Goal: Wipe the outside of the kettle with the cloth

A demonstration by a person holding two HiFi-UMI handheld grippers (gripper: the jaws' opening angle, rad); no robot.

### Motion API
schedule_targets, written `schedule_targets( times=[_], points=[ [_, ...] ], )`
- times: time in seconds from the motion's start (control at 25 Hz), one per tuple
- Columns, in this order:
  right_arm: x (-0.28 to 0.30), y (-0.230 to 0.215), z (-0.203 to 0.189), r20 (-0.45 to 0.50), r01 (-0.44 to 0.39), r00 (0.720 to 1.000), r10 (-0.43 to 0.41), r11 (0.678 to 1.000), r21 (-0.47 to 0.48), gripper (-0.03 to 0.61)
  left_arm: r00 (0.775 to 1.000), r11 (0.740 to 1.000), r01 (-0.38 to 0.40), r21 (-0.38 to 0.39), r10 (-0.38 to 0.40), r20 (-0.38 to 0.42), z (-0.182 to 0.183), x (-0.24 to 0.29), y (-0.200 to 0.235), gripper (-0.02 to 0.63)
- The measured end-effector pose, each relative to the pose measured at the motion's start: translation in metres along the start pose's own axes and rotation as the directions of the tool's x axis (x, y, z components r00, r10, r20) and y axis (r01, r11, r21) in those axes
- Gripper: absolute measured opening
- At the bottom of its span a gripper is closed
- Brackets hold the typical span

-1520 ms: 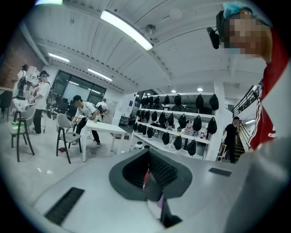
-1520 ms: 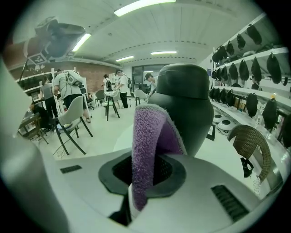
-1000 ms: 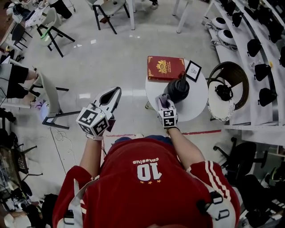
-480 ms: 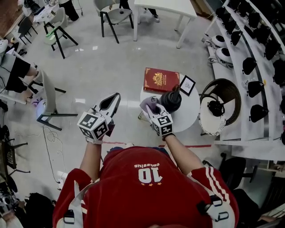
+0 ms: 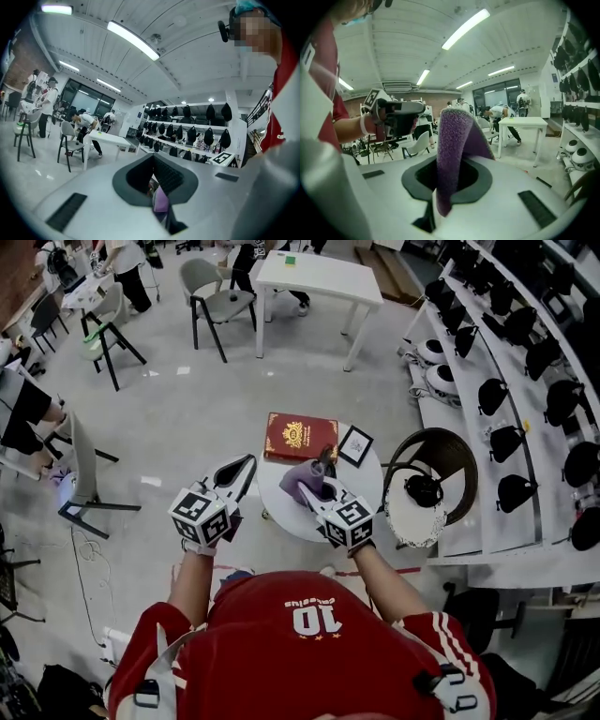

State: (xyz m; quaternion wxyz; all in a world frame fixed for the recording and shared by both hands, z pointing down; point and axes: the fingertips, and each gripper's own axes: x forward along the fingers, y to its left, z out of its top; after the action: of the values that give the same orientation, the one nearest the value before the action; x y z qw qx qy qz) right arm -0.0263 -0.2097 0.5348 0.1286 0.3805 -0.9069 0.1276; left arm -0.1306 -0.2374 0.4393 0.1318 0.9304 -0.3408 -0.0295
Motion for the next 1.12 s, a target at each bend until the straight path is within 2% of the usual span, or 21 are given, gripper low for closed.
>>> schedule_targets(
  times=[0.24, 0.56, 0.72, 0.88, 1.12],
  points=[
    [-0.068, -0.044, 0.027, 0.058, 0.096, 0.994, -0.094, 0.995, -0.025, 0.044, 0.999, 0.998, 0.041, 0.042, -0.041, 0.002, 0.013, 0.033, -0.039, 0.006],
    [-0.138, -0.085, 0.049, 0.135, 0.2, 0.971, -0.199, 0.98, 0.009, 0.044, 0.997, 0.989, 0.077, 0.124, -0.076, -0.014, 0.031, 0.054, -0.077, 0.006],
    [-0.161, -0.089, 0.06, 0.17, 0.232, 0.958, -0.231, 0.973, 0.015, 0.044, 0.996, 0.985, 0.086, 0.149, -0.084, -0.02, 0.038, 0.051, -0.089, 0.006],
    [-0.17, -0.088, 0.07, 0.205, 0.239, 0.949, -0.24, 0.971, 0.029, 0.044, 0.998, 0.985, 0.06, 0.159, -0.06, -0.008, 0.048, 0.044, -0.096, 0.006],
    [-0.174, -0.076, 0.082, 0.234, 0.245, 0.942, -0.24, 0.969, 0.007, 0.044, 0.999, 0.987, 0.043, 0.153, -0.046, 0.014, 0.044, 0.033, -0.095, 0.006]
  ],
)
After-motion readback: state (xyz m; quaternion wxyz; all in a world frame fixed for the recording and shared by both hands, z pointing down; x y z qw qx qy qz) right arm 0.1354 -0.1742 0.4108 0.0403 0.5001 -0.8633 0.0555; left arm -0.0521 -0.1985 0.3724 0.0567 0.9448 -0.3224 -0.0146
